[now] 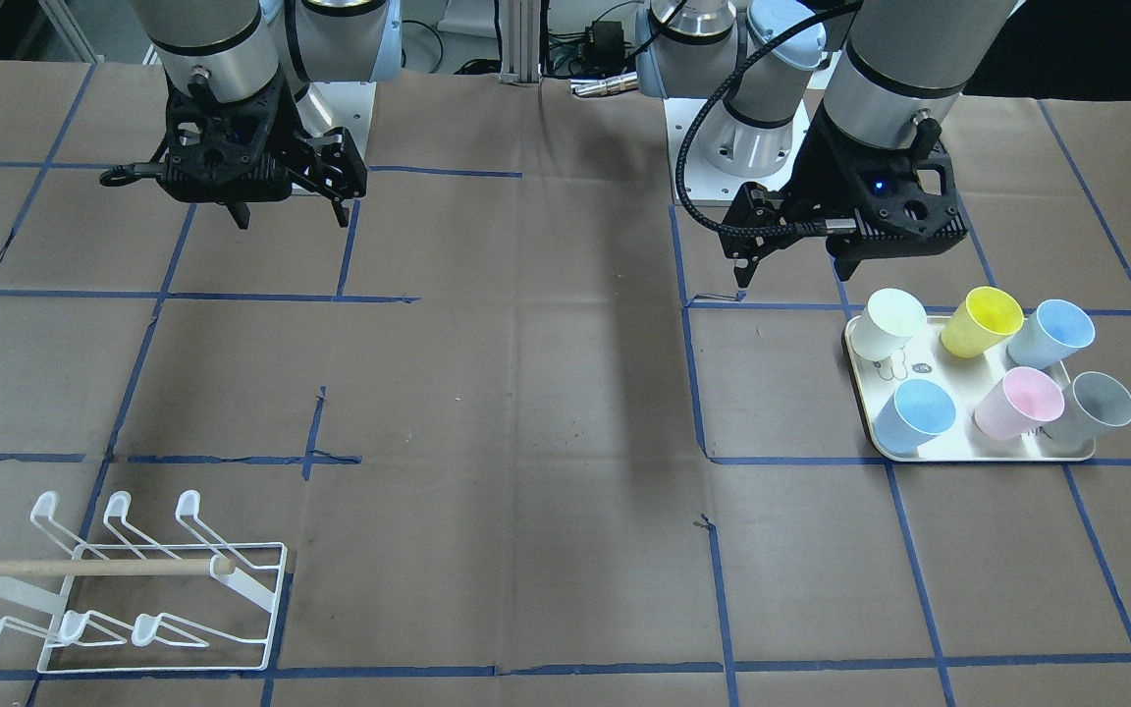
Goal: Transfer IKEA cup to right arm and place on rack
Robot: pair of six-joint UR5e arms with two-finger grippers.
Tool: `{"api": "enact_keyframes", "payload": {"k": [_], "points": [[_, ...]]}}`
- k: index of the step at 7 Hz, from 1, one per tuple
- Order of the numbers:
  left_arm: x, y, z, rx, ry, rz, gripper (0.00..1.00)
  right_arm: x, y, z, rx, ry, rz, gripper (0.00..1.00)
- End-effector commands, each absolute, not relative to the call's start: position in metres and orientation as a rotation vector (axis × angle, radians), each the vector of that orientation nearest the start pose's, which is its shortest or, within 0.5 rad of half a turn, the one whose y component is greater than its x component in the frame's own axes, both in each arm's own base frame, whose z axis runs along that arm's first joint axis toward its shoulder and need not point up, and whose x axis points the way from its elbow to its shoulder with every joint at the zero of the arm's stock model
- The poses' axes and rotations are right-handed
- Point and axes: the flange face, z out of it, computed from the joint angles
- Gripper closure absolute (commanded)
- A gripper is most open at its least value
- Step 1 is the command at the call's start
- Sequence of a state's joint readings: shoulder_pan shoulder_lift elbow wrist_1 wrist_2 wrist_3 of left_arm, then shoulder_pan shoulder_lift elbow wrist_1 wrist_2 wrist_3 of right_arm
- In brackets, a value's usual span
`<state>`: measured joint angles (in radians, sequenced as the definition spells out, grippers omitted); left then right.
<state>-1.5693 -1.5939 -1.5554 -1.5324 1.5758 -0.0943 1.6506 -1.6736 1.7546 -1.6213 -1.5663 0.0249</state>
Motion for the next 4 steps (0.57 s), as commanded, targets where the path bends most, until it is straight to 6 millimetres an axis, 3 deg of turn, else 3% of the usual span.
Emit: {"api": "enact_keyframes", "payload": {"k": [1, 3, 4], "points": [[-0.132, -0.503, 0.489, -0.144, 3.133, -0.051, 0.0, 0.169, -0.432, 0.451, -0.087, 3.137, 0.048, 0.0], [-0.12, -0.503, 0.488, -0.03, 3.124, -0.052, 0.0, 0.169, -0.432, 0.451, -0.087, 3.137, 0.046, 0.0], [-0.103, -0.508, 0.488, -0.018, 3.119, -0.082, 0.0, 0.169, -0.432, 0.451, -0.086, 3.135, 0.046, 0.0]]}}
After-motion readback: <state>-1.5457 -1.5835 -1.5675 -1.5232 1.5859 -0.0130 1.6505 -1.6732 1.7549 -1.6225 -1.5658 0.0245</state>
